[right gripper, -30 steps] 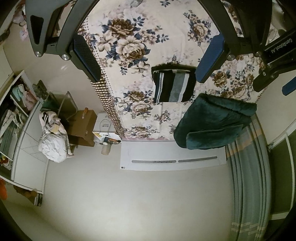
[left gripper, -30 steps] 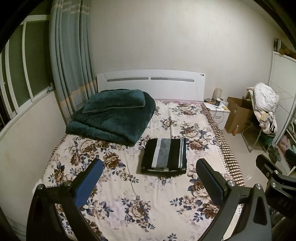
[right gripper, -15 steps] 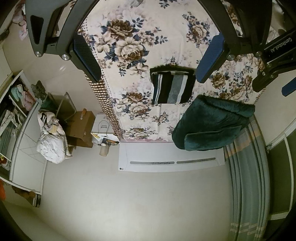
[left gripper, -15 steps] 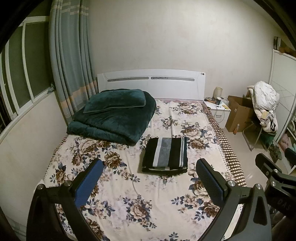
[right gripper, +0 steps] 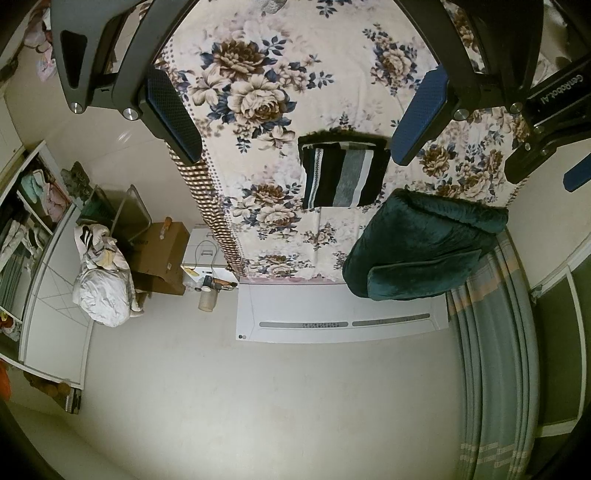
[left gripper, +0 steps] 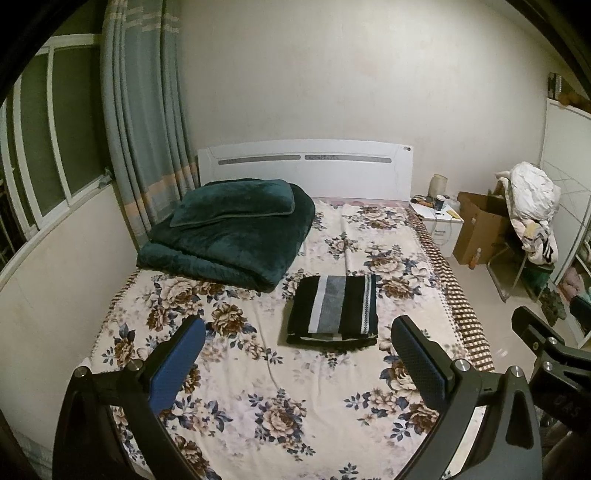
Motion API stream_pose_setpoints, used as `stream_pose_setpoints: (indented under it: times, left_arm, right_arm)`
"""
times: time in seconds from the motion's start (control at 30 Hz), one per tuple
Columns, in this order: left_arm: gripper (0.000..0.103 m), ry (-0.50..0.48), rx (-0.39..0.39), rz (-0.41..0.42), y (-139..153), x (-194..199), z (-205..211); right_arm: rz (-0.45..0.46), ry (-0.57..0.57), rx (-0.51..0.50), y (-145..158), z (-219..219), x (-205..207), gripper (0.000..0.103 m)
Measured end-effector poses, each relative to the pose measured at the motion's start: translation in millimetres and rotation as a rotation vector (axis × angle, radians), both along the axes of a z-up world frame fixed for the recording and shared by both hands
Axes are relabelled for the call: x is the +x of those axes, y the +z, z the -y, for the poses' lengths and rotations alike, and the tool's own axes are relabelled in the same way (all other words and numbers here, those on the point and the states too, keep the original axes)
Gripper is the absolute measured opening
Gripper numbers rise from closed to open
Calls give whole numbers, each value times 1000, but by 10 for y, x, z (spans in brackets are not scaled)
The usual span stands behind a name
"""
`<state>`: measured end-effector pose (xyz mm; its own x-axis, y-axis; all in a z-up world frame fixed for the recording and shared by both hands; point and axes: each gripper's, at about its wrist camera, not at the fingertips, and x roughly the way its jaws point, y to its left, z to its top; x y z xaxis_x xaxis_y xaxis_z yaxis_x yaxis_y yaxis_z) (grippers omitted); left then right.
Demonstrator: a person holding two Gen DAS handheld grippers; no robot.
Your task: Fold small clothes
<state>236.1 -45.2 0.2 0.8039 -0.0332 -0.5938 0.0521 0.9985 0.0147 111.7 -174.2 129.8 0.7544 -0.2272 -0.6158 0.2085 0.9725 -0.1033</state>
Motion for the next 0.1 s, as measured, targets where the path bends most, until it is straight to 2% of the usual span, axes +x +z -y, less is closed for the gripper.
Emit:
stream_pose_setpoints:
  times: [0.1]
  left_arm:
    - [103,-1,-1,0,18,-22,-34]
  right_arm:
    - [0,-1,-1,0,2,-6,103]
